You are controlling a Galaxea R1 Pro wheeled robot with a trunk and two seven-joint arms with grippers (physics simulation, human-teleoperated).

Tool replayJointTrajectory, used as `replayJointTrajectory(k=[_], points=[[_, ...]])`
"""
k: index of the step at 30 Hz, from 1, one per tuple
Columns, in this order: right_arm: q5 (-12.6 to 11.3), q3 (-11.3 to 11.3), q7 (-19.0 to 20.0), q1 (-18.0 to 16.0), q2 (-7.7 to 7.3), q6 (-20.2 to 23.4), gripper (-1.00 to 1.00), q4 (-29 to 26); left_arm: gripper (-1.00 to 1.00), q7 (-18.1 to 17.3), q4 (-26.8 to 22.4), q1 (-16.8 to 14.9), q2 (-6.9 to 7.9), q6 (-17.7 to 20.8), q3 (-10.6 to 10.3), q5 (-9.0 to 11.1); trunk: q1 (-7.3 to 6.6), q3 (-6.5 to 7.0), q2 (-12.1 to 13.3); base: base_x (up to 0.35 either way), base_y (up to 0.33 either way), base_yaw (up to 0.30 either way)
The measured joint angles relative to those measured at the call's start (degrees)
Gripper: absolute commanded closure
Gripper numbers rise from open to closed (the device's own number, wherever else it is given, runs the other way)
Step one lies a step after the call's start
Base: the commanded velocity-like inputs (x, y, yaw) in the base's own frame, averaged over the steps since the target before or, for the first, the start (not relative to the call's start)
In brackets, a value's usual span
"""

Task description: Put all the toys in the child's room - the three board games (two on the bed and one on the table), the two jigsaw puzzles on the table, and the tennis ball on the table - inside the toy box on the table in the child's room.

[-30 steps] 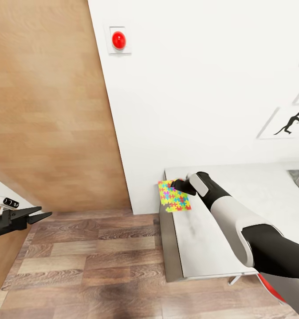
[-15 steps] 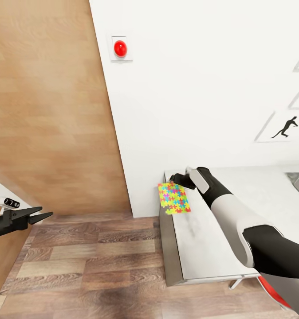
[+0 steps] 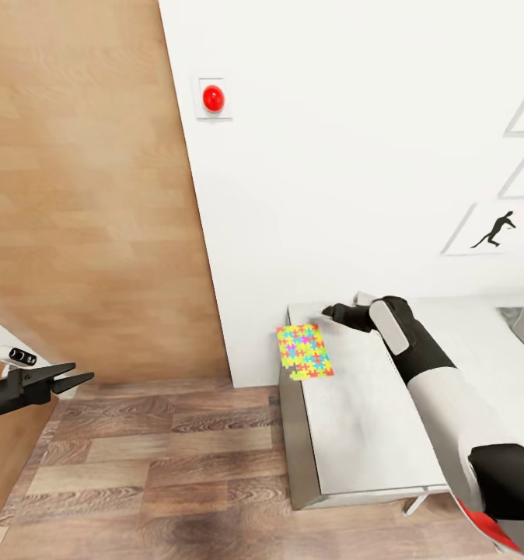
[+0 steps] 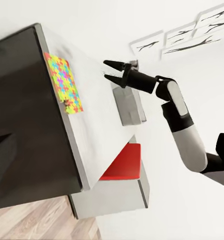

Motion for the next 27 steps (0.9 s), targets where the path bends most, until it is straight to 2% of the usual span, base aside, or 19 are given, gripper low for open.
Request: replayJointTrajectory(k=[1,2,5,6,7,8,9,11,12,13,15,18,23,25,27], points=[[-0.7,-0.3,0.2,0.9,-0.46,1.1,-1.0,-1.6,-1.0,0.0,0.0,0.0,-0.01,0.0,0.0,0.0,0.0,0.09,0.0,0.0,0.0,0.0],[-2.6,-1.1,1.0,2.9,-1.37,3.7,-1.0,-5.0,-1.0,0.0,0.0,0.0,-0.01,0.0,0.0,0.0,0.0,0.18,0.0,0.0,0.0,0.0],[-10.5,-3.6,4.5,10.6,-3.7,10.9,-1.0,-16.4,-1.0,0.0,0.0,0.0,-0.01,-0.1,-0.1,0.1,0.0,0.46,0.0,0.0,0.0,0.0],[-12.0,-4.1,5.1,12.2,-4.09,11.8,-1.0,-18.6,-1.0,0.0,0.0,0.0,-0.02,-0.1,-0.1,0.1,0.0,0.56,0.0,0.0,0.0,0.0],[-15.0,-5.0,6.3,15.2,-4.96,12.9,-1.0,-23.1,-1.0,0.0,0.0,0.0,-0.04,-0.2,-0.1,0.1,-0.01,0.64,0.0,0.0,0.0,0.0],[-18.2,-5.6,7.4,18.9,-5.95,13.7,-1.0,-27.9,-1.0,0.0,0.0,0.0,-0.06,-0.2,-0.1,0.1,-0.01,0.74,0.0,0.0,0.0,0.0],[-20.0,-5.9,7.9,21.0,-6.47,14.0,-1.0,-30.4,-1.0,0.0,0.0,0.0,-0.08,-0.2,-0.1,0.1,0.0,0.83,0.0,0.0,0.0,0.0],[-27.6,-6.5,9.4,29.6,-8.14,14.1,-1.0,-38.3,-1.0,0.0,0.0,0.0,-0.09,-0.2,-0.1,0.0,-0.01,1.01,0.0,0.0,0.0,0.0],[-29.6,-6.6,9.7,31.9,-8.42,14.1,-1.0,-39.6,-1.0,0.0,0.0,0.0,-0.1,-0.2,-0.1,0.0,0.0,1.11,0.0,0.0,0.0,0.0],[-32.8,-6.9,10.0,35.5,-8.8,14.1,-1.0,-41.3,-1.0,0.0,0.0,0.0,-0.14,-0.2,-0.1,0.0,-0.01,1.19,0.0,0.0,0.0,0.0],[-36.3,-7.4,10.3,39.8,-9.1,14.1,-1.0,-42.8,-1.0,0.0,0.0,0.0,-0.54,-0.3,-0.1,0.0,0.0,1.38,0.0,0.0,0.0,0.0],[-39.0,-8.2,10.5,43.1,-9.33,14.0,-1.0,-43.9,-1.0,0.0,0.0,0.0,-1.57,-0.2,-0.1,-0.1,0.0,1.67,0.0,0.0,0.0,0.0],[-40.3,-8.6,11.6,44.6,-9.28,13.9,-1.0,-44.3,-1.0,0.0,0.0,0.0,-2.59,-0.2,-0.2,-0.9,0.0,2.13,0.0,0.0,0.0,0.0],[-40.7,-8.4,13.5,44.9,-9.03,13.9,-1.0,-44.4,-1.0,0.3,0.0,0.0,-3.38,-0.1,-0.1,-1.9,0.01,2.32,0.0,0.0,0.0,0.0],[-40.9,-8.3,15.5,45.0,-8.91,13.9,-1.0,-44.4,-1.0,2.0,-0.2,0.0,-4.08,-0.1,-0.1,-2.6,0.01,2.5,0.0,0.0,0.0,0.0]])
